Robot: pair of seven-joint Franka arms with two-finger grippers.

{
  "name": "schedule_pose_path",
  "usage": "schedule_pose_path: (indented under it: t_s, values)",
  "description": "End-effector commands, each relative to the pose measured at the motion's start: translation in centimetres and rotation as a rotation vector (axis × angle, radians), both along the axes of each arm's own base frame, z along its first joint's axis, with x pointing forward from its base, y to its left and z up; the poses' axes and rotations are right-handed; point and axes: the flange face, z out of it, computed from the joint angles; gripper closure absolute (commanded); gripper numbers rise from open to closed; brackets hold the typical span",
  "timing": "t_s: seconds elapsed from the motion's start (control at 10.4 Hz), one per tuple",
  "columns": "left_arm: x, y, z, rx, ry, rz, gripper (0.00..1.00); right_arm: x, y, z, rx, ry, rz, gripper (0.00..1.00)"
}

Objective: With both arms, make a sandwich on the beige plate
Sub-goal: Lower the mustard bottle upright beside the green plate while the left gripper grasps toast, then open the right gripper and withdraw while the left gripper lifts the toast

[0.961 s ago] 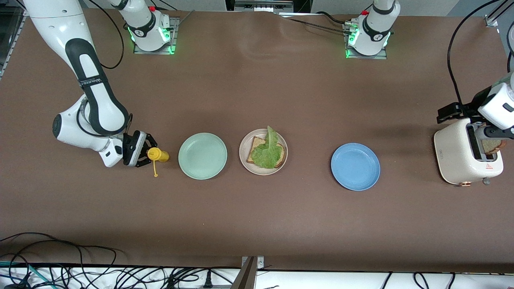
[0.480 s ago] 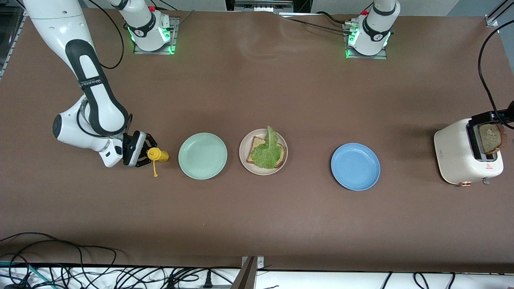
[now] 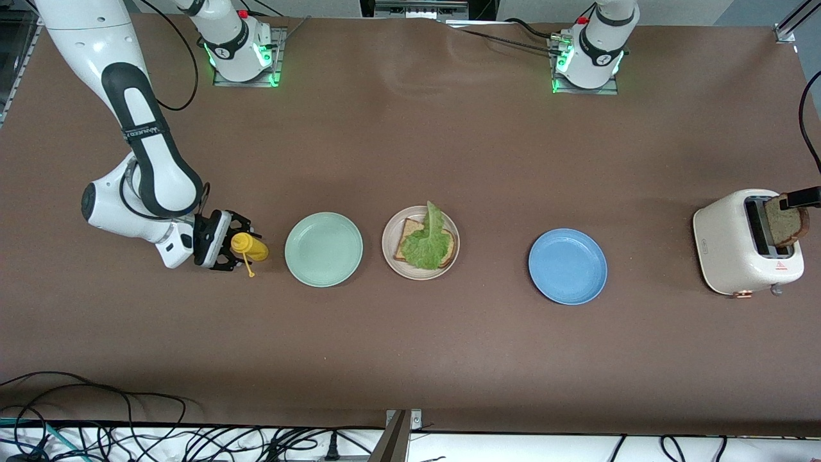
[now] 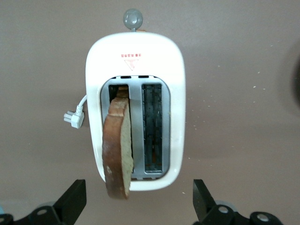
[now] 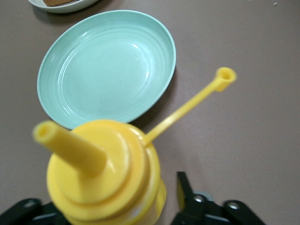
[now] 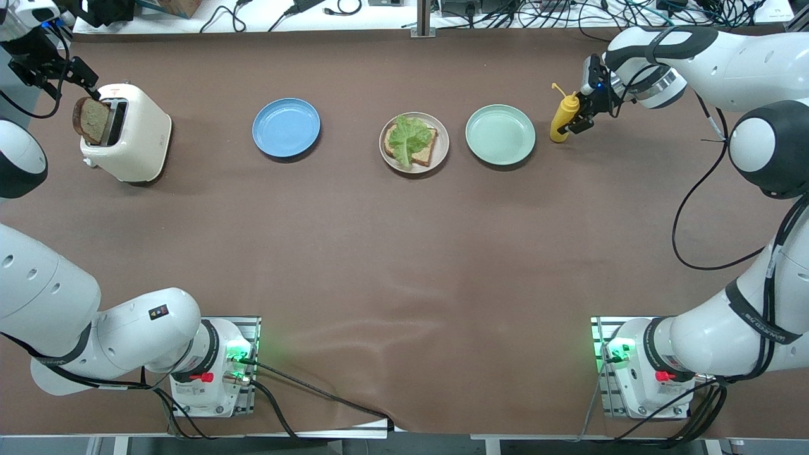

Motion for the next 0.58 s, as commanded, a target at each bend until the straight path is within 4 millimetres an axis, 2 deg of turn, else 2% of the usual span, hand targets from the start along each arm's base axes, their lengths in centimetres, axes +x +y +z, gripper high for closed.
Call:
schedule_pose_path:
  t_s: [0.0, 0.1, 0.19, 0.29, 0.38, 0.48]
  values:
    - [0.7, 1.5, -2.1, 0.015, 0.012, -0.034, 0.01, 0.7, -1.0, 1.1, 0.019, -0.024, -0.012, 0.00]
    - [0.9, 1.4, -2.3, 0.013, 0.015, -0.038, 0.41, 0.7, -1.1, 1.3, 0.017, -0.023, -0.005, 0.00]
    - [0.9, 1.0, -2.6, 0.007, 0.025, -0.042, 0.77, 0.7, -1.9, 1.6, 0.018, -0.017, -0.017, 0.00]
    - [0.8, 1.2, -2.7, 0.005, 0.028, -0.042, 0.95, 0.8, -2.0, 2.5, 0.024, -0.005, -0.040, 0.00]
    - [0.7, 1.3, -2.7, 0.005, 0.030, -0.039, 1.00, 0.9, -2.4, 3.5, 0.007, 0.027, -0.089, 0.00]
    - [0.5, 1.3, -2.8, 0.002, 0.040, -0.035, 1.00, 1.0, -2.5, 4.8, -0.030, 0.057, -0.140, 0.00]
